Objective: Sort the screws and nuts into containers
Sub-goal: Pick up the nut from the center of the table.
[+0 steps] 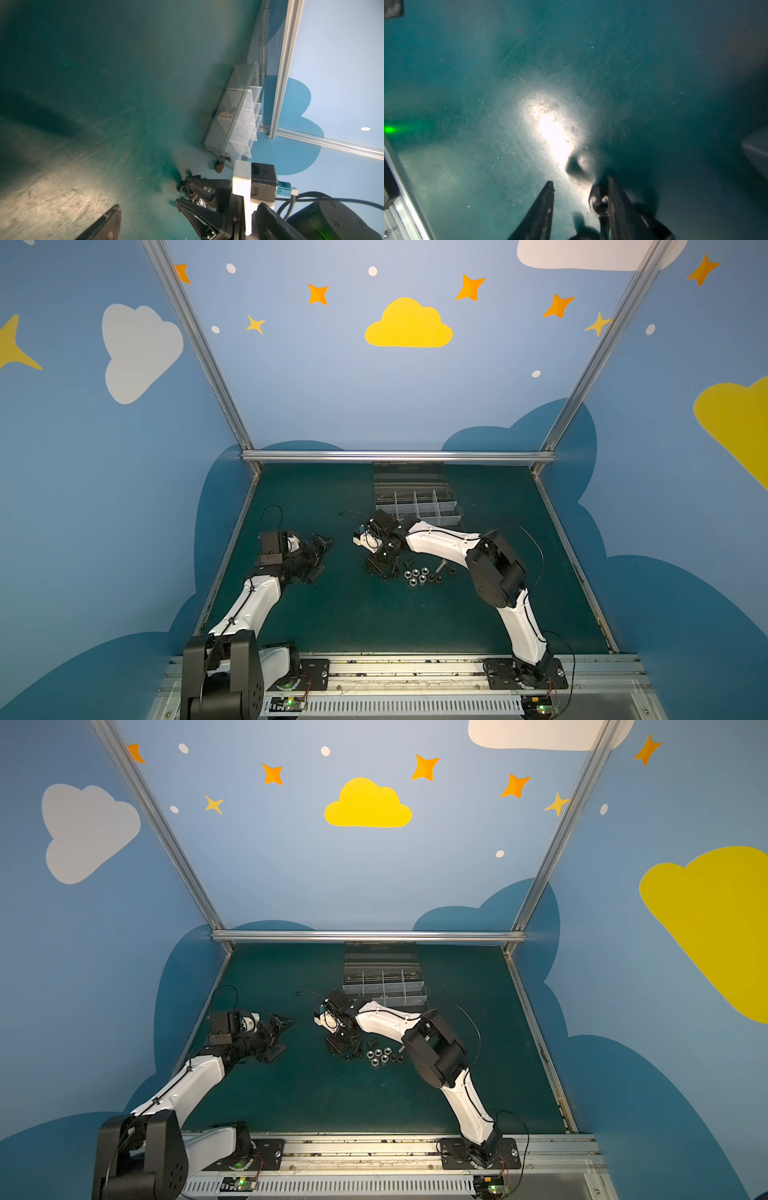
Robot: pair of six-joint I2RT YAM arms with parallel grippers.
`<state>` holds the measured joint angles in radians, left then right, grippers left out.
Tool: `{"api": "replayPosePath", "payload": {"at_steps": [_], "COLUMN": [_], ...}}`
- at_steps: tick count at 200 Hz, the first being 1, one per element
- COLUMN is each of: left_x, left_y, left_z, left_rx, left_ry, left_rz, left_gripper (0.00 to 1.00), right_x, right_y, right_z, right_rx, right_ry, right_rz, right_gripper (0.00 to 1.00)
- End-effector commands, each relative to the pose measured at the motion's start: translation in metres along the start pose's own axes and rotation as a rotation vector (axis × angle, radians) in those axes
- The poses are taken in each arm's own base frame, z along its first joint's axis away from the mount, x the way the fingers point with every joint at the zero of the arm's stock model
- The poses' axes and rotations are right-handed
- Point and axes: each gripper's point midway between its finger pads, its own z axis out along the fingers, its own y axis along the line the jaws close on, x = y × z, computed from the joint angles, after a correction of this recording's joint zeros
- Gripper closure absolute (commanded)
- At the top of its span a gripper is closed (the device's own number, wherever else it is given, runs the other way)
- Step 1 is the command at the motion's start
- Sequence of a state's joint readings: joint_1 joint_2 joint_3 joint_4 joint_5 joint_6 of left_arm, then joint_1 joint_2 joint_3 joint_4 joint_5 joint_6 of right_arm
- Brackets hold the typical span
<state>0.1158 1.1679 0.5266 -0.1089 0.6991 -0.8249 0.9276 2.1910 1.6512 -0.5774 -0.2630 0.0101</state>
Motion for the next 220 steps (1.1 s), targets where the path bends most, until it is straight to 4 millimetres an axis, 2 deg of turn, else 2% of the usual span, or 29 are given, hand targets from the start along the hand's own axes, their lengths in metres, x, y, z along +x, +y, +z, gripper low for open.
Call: {"api": "replayPosePath", "payload": {"at_steps": [1, 121, 220], "left_x": [0.001, 0.000, 0.001], "left_y": [0.001, -0.001, -0.002], "left_z": [-0.001, -0.005, -0.006], "left_rx": [0.004, 0.002, 0.007], "left_ry": [-0.001, -0.014, -0.015], "left_rz": [0.007, 0.011, 0.011], "left_gripper": [0.00, 0.00, 0.00], "right_x": [-0.005, 0.001, 0.010], "right_y": [0.001, -0.004, -0.009], "right_z": [0.006, 0.011, 0.013], "right_rx": [-0.003, 0.001, 0.002], "right_ry": [-0.008, 0.004, 0.021], "right_rz": [-0.018, -0.006, 0.000], "right_gripper": [0.60, 0.79, 0.78]}}
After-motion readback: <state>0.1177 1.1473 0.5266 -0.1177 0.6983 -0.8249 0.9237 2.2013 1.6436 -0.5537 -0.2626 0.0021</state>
